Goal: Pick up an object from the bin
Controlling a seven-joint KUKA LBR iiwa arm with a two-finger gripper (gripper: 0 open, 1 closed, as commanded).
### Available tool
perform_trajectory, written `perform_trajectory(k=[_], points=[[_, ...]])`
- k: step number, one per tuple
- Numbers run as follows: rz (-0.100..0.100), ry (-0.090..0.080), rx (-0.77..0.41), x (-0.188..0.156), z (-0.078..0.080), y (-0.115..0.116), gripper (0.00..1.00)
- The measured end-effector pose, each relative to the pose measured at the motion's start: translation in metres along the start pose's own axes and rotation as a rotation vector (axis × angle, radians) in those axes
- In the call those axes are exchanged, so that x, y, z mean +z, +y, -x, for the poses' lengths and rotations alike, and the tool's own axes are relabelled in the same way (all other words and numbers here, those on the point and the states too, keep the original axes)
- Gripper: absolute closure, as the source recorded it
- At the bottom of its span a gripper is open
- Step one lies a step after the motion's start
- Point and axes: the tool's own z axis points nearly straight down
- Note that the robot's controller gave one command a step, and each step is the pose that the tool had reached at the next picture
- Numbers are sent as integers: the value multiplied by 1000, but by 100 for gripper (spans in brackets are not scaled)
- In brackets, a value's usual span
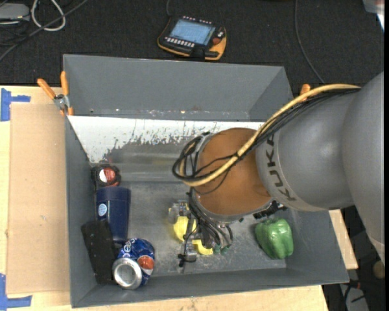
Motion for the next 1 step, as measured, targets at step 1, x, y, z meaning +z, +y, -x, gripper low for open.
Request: perform_trajectory(k=[1], points=[[1, -7, 5, -3, 2, -1, 0]])
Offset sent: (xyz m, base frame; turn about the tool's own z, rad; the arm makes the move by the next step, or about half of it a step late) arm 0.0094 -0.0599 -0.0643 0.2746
